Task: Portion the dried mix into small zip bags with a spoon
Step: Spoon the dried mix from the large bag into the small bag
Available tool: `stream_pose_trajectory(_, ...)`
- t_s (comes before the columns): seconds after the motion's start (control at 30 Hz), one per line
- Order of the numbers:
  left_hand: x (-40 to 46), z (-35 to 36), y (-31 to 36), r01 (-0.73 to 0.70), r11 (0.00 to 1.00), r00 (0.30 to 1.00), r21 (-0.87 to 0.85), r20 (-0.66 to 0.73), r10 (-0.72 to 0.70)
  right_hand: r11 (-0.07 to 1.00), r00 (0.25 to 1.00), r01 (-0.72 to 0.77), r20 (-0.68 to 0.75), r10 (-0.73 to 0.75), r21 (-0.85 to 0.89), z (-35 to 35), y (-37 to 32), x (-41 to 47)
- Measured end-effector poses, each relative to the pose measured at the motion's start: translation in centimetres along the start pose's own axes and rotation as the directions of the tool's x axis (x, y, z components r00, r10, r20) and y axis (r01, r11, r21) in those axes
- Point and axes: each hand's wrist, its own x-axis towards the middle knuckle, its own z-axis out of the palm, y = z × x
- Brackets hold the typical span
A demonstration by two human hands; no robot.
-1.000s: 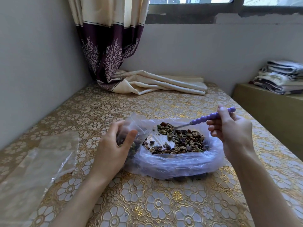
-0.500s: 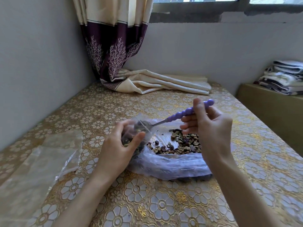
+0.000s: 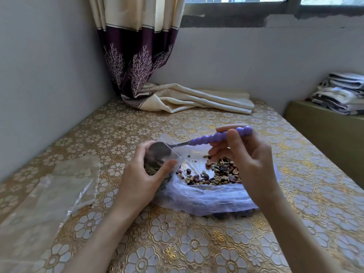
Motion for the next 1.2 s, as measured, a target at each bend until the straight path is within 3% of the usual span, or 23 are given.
stream_pose_trajectory(0.13, 0.0, 0.0, -0.2, -0.001, 1.0, 1.0, 0.007, -0.002, 0.001, 0.999, 0.984, 0.029, -0.178, -0.026, 0.016, -1.3, 0.0, 0.5)
stream_pose_trajectory(0.27, 0.0, 0.0, -0.4, -0.004, 0.999, 1.0, 0.042, -0.007, 0.005, 1.0, 0.914, -0.018, -0.404, 0.016, 0.0, -3.0, 0.8, 0.8)
stream_pose_trajectory(0.33, 0.0, 0.0, -0.4, -0.008, 0.999, 1.0, 0.052, -0.012, 0.008, 0.997, 0.893, -0.061, -0.45, 0.033, -0.049, -3.6, 1.2, 1.0)
stream_pose_trajectory(0.6, -0.1, 0.1, -0.1, -0.031, 0.999, 0.996, 0.02, -0.088, 0.032, 0.924, 0.925, -0.143, -0.38, -0.003, -0.355, -4.9, 1.8, 0.8)
stream_pose_trajectory(0.7, -0.2, 0.0, -0.2, -0.033, 0.999, 0.994, 0.008, -0.103, 0.034, 0.886, 0.94, -0.194, -0.338, 0.045, -0.421, -5.1, 2.0, 0.9)
stream_pose_trajectory(1.2, -0.2, 0.2, -0.1, -0.057, 0.998, 0.99, 0.022, -0.125, 0.059, 0.88, 0.904, -0.409, -0.236, 0.356, -0.241, -4.1, 1.9, 0.6)
